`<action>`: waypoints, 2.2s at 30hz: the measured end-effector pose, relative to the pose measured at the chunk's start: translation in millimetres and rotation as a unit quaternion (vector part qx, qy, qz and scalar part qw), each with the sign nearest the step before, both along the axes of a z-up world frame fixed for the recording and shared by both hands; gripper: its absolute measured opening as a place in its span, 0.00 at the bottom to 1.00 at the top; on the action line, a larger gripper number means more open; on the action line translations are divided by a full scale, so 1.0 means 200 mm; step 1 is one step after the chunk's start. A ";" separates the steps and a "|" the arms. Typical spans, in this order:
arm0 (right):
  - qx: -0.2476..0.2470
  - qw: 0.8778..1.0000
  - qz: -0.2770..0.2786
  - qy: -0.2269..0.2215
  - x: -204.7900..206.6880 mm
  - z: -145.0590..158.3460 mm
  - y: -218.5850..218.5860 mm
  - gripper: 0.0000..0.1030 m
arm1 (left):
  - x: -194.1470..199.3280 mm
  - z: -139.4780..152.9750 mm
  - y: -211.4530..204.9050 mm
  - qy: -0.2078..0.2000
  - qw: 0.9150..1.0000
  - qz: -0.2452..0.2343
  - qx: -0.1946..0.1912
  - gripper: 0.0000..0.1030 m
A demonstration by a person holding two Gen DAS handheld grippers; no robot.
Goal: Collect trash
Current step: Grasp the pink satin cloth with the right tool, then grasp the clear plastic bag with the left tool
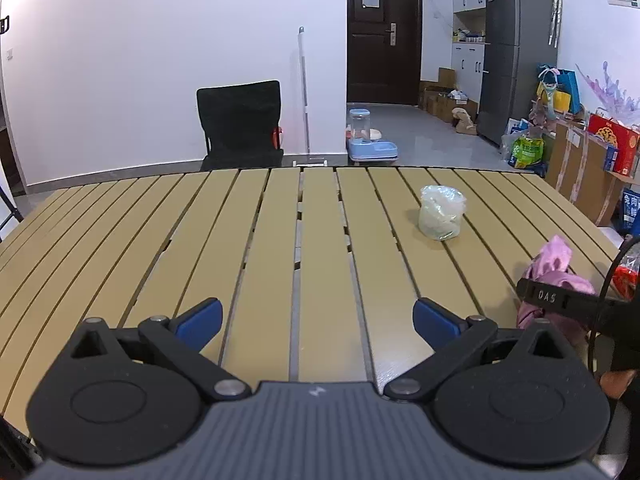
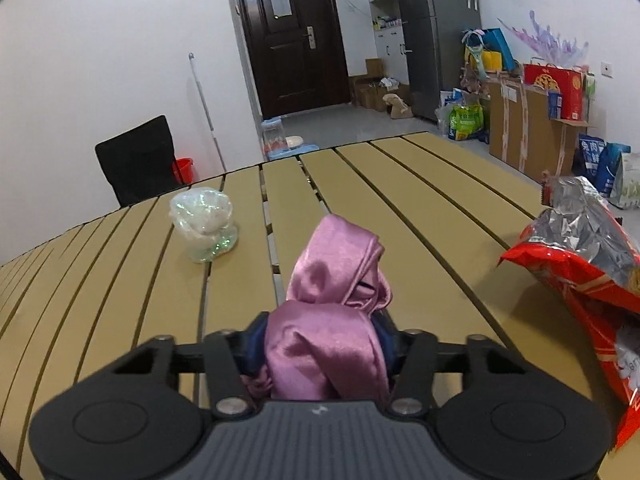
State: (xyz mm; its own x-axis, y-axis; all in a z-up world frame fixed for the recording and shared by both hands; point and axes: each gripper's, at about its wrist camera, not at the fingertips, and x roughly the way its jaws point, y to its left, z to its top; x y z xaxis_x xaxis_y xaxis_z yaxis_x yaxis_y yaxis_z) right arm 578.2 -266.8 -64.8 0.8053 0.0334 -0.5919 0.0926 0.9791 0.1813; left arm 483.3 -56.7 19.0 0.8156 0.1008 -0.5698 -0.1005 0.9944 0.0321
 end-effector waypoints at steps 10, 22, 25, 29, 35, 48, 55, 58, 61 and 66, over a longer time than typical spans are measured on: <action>0.054 0.998 -0.005 -0.035 -0.08 0.03 -0.13 0.31 | 0.08 0.04 -0.07 0.004 1.000 -0.020 -0.007 1.00; 0.082 0.986 -0.042 -0.138 -0.25 0.26 -0.42 0.31 | 0.29 0.14 -0.25 0.005 0.999 -0.051 -0.014 1.00; 0.094 0.980 -0.060 -0.162 -0.29 0.30 -0.53 0.31 | 0.35 0.14 -0.34 0.005 0.998 -0.059 -0.011 1.00; 0.108 0.973 -0.086 -0.182 -0.35 0.33 -0.69 0.31 | 0.46 0.12 -0.45 0.014 0.997 -0.070 -0.009 1.00; 0.126 0.964 -0.125 -0.196 -0.41 0.33 -0.95 0.31 | 0.67 0.06 -0.59 0.032 0.997 -0.071 -0.002 1.00; 0.127 0.957 -0.191 -0.175 -0.37 0.20 -1.32 0.31 | 1.13 -0.18 -0.62 0.081 0.997 0.005 -0.013 1.00; 0.126 0.958 -0.193 -0.171 -0.32 0.16 -1.36 0.31 | 1.24 -0.28 -0.60 0.088 0.996 0.030 -0.003 0.96; 0.125 0.959 -0.190 -0.169 -0.32 0.16 -1.34 0.31 | 1.25 -0.31 -0.61 0.090 0.996 0.021 0.010 0.76; 0.120 0.961 -0.182 -0.171 -0.34 0.18 -1.30 0.31 | 1.24 -0.32 -0.60 0.099 0.995 0.001 -0.001 0.44; 0.116 0.964 -0.171 -0.169 -0.32 0.18 -1.29 0.31 | 1.17 -0.28 -0.59 0.079 0.997 -0.015 0.000 0.38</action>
State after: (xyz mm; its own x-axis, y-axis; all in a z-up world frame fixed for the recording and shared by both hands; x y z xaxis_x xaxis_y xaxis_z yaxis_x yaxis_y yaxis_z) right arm 515.0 -525.1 -28.8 0.9380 -0.1676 -0.3033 0.2998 0.8314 0.4679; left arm 718.1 -175.5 -37.7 0.7182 0.0775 -0.6915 -0.0647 0.9969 0.0445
